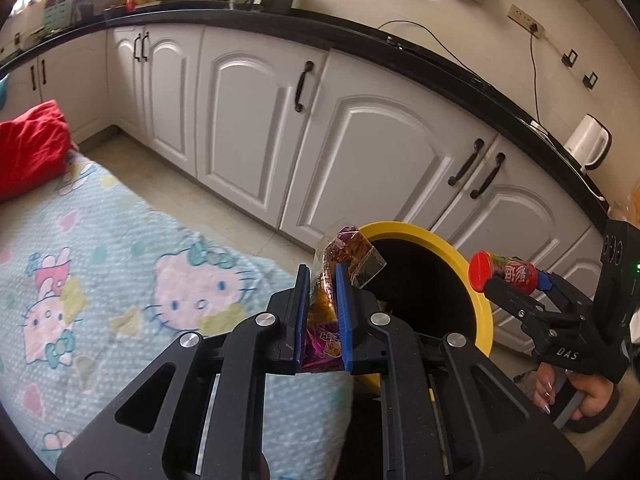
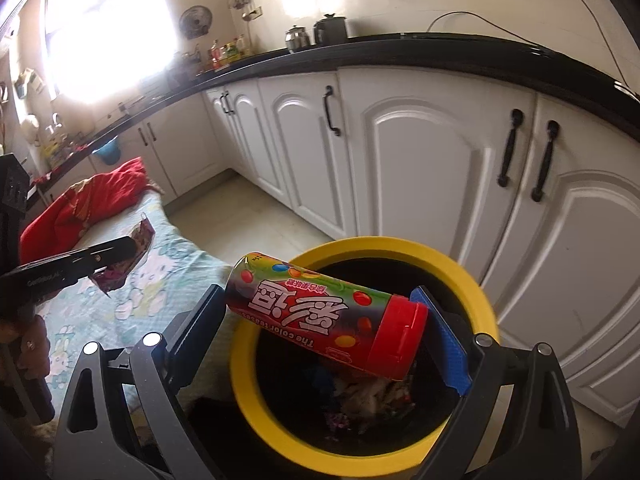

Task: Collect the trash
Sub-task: 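Carry the pink wrapper and red candy tube over the yellow bin with both tools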

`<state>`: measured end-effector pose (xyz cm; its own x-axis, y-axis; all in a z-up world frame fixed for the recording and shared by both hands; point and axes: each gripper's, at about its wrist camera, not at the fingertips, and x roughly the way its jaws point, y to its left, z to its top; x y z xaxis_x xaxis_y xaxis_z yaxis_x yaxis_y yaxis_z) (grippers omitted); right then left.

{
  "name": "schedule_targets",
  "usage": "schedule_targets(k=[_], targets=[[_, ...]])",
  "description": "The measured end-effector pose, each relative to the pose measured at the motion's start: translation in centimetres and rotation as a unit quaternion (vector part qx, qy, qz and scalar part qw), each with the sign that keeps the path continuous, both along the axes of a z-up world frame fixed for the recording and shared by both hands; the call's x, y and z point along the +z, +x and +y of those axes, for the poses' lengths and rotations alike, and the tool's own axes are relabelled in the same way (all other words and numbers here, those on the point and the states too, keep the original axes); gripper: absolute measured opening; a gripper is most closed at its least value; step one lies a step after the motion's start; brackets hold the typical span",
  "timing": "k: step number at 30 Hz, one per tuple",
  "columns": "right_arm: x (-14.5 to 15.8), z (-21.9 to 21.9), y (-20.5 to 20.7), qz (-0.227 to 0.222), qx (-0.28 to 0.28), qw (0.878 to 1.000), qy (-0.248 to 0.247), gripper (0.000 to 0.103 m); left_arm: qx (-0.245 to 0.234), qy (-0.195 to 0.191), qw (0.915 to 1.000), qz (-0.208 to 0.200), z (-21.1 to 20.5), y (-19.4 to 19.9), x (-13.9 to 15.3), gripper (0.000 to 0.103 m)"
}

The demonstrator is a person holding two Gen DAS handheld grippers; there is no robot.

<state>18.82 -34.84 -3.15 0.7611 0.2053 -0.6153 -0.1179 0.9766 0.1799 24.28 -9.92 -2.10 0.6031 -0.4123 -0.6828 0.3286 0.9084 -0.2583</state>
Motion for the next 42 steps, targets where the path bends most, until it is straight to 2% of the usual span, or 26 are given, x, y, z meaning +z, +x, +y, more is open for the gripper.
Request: schedule_targets(k=[17, 28, 42], targets=[[-3.5, -4.5, -0.5, 0.02, -0.041, 0.999, -0.023, 0.09, -0.016, 0.011, 0.9998, -0.001, -5.9, 0.5, -1.5, 0.008], [-6.6, -4.0, -0.6, 0.052, -0.027, 0.997, -0.041, 0.09, -0.036, 0.027, 0.9989, 0.011, -8.8, 0.9, -3.4, 0.009], [-8.8, -2.3, -0.3, 0.078, -0.005, 0.995, -0.058, 0.09, -0.054, 0.033, 0.9974, 0.036, -10.6, 1.7, -5.0, 0.009]])
